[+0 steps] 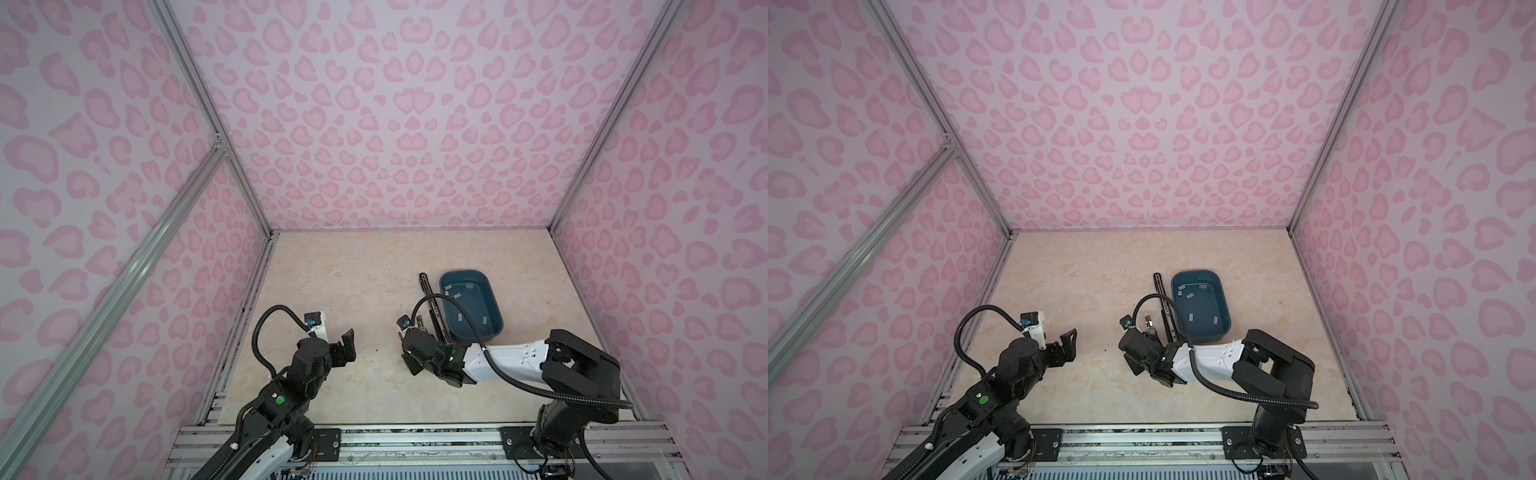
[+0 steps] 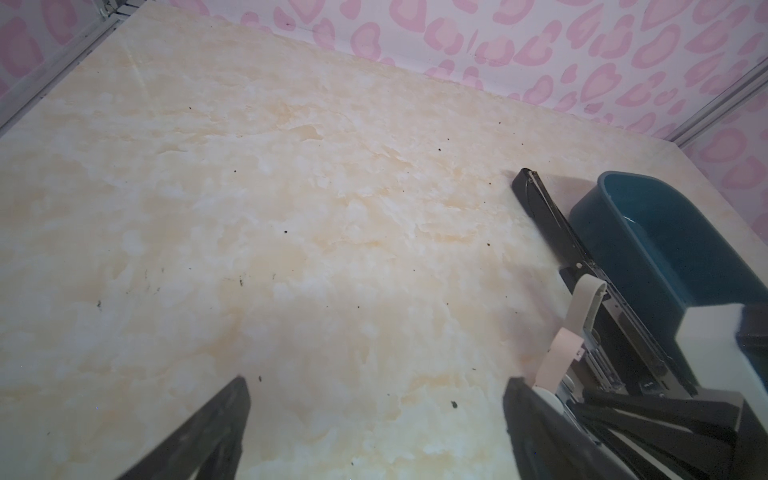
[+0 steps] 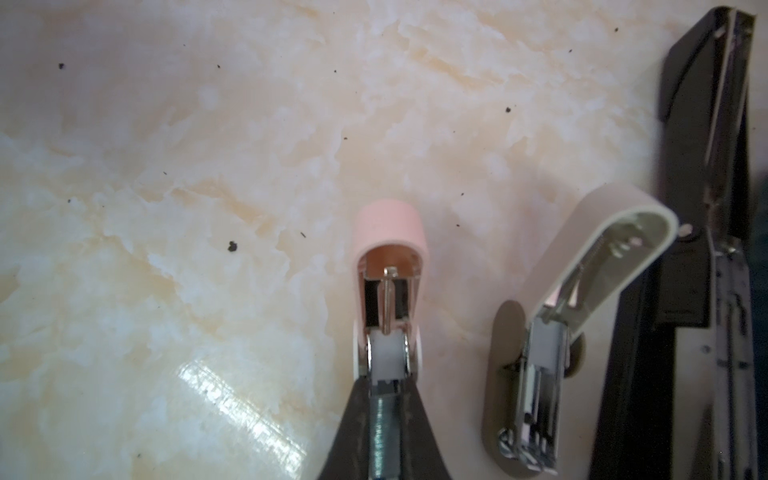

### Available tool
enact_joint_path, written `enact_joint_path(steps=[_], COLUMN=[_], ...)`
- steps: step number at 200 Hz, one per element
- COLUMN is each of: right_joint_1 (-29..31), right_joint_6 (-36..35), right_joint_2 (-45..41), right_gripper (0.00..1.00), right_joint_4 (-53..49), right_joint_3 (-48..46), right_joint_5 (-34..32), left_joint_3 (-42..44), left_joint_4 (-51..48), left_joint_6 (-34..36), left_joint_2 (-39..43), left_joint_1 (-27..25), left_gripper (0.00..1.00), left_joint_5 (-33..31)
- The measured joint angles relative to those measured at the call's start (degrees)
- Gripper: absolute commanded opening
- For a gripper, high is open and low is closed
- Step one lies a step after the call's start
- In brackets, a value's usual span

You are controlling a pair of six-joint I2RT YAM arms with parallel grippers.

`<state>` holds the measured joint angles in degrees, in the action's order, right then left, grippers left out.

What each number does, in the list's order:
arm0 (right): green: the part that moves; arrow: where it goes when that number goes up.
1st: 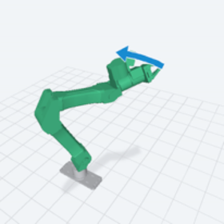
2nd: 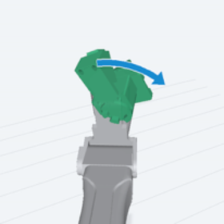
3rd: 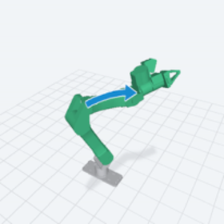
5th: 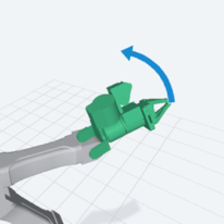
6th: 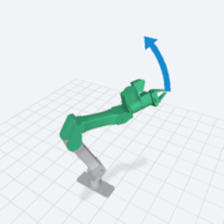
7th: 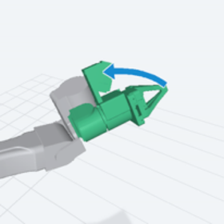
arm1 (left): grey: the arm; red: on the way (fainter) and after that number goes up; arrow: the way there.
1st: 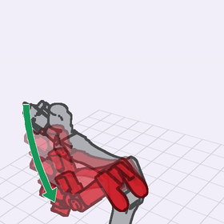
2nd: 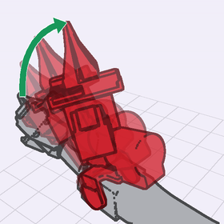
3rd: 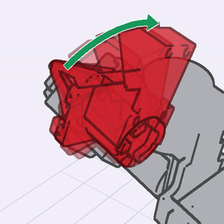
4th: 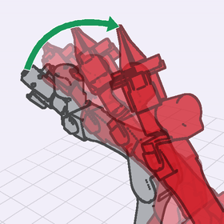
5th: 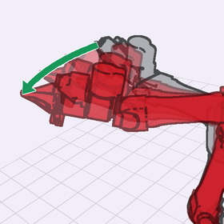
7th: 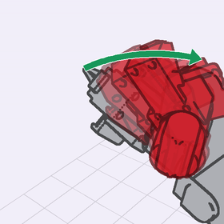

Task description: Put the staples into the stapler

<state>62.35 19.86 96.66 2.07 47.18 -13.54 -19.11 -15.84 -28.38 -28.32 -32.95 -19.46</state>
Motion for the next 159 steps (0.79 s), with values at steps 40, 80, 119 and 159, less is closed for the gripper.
enact_joint_path(steps=[40, 80, 119, 159], right_joint_1=[0.0, 0.0, 0.0, 0.0], right_joint_6=[-0.1, -0.2, -0.2, -0.2], right_joint_2=[0.2, 0.2, 0.4, 0.8], right_gripper=[0.06, 0.06, 0.06, 0.06], right_joint_4=[-0.2, -0.2, -0.2, -0.3], right_joint_3=[0.2, 0.2, 0.3, 0.7], right_joint_5=[-0.2, -0.4, -0.6, -0.6], left_joint_3=[0.0, 0.0, 0.0, 0.0], left_joint_4=[0.2, 0.5, 0.5, 0.5], left_joint_6=[0.1, 0.1, 0.1, 0.1], left_joint_2=[0.0, 0.0, 0.1, 0.2], left_joint_1=[0.0, 0.0, 0.0, 0.0], left_gripper=[0.96, 0.96, 0.96, 0.96], left_joint_5=[0.0, 0.0, 0.0, 0.0])
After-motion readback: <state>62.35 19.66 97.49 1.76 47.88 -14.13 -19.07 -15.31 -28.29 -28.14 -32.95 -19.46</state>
